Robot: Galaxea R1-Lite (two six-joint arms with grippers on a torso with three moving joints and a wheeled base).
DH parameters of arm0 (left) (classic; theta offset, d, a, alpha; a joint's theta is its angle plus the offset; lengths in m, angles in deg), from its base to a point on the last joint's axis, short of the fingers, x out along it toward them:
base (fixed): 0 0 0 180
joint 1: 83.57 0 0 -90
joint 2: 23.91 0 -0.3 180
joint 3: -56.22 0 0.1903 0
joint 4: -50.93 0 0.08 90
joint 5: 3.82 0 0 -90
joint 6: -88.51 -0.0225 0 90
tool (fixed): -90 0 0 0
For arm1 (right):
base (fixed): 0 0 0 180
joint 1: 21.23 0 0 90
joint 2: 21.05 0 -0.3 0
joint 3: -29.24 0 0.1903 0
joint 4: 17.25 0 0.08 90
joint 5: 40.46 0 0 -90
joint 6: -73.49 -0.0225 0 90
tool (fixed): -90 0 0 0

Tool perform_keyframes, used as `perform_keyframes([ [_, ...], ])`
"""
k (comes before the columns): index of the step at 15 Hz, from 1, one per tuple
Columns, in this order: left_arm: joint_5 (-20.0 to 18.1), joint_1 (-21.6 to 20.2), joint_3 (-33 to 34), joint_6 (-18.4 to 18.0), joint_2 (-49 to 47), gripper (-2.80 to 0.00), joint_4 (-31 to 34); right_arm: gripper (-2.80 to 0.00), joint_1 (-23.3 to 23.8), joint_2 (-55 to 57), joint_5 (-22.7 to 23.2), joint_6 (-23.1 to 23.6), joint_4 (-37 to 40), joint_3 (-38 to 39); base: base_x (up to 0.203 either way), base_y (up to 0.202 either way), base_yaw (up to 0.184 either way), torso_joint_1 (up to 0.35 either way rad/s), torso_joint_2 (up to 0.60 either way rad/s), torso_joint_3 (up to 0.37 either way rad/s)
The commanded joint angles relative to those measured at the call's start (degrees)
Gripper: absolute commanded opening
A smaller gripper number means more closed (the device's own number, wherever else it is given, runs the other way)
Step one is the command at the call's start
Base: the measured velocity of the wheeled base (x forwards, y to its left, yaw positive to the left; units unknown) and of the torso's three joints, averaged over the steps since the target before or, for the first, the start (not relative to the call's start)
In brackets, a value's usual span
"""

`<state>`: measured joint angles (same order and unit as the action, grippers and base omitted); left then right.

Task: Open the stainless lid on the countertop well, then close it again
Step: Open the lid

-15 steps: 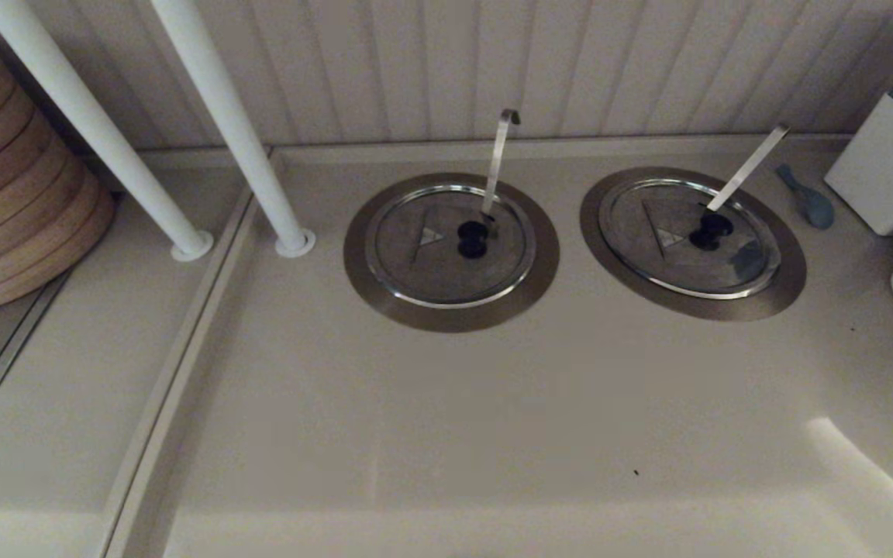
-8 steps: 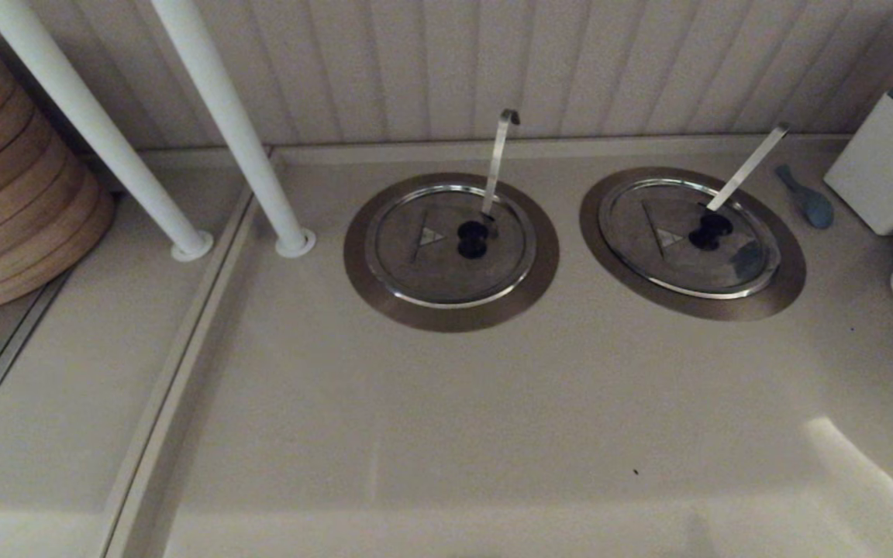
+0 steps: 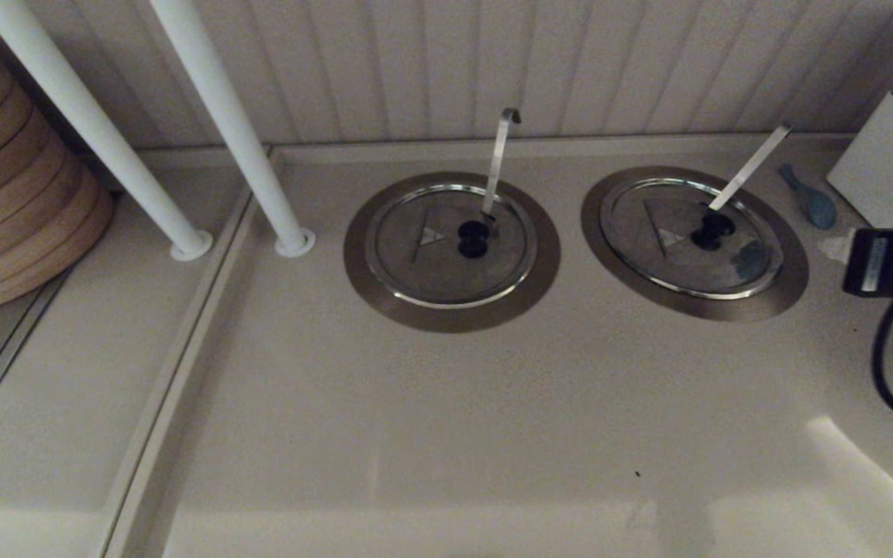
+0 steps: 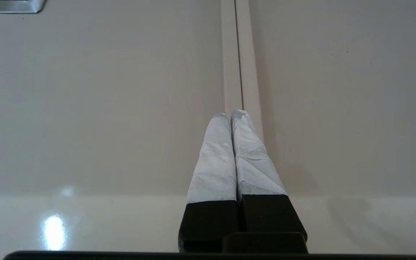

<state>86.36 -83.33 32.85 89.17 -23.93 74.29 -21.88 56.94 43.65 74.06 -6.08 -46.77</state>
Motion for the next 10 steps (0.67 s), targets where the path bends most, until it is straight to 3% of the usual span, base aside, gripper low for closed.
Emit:
perform_keyframes([
  [1, 0.1, 0.0, 0.0, 0.0, -0.1, -2.8, 0.0, -2.8, -2.5, 14.0, -6.3, 0.1, -23.6, 0.8, 0.0, 0.0, 0.0, 0.0, 0.0, 0.0],
  [3, 0.0, 0.0, 0.0, 0.0, -0.1, -2.8, 0.0, -2.8, -3.8, 18.9, -9.3, 2.0, -35.9, 1.0, 0.0, 0.0, 0.0, 0.0, 0.0, 0.0],
  [7, 0.0, 0.0, 0.0, 0.0, -0.1, -2.8, 0.0, -2.8, -3.0, 20.8, -10.2, 5.6, -36.9, -3.8, 0.0, 0.0, 0.0, 0.0, 0.0, 0.0],
  [8, 0.1, 0.0, 0.0, 0.0, -0.1, -2.8, 0.0, -2.02, -2.2, 21.1, -10.3, 6.4, -36.9, -3.9, 0.0, 0.0, 0.0, 0.0, 0.0, 0.0],
  [9, 0.1, 0.0, 0.0, 0.0, -0.1, -2.8, 0.0, 0.0, -1.4, 21.7, -10.2, 6.7, -36.9, -4.4, 0.0, 0.0, 0.0, 0.0, 0.0, 0.0],
  [10, 0.0, 0.0, 0.0, 0.0, -0.1, -2.8, 0.0, 0.0, -0.6, 22.0, -10.1, 6.8, -36.6, -4.7, 0.0, 0.0, 0.0, 0.0, 0.0, 0.0],
])
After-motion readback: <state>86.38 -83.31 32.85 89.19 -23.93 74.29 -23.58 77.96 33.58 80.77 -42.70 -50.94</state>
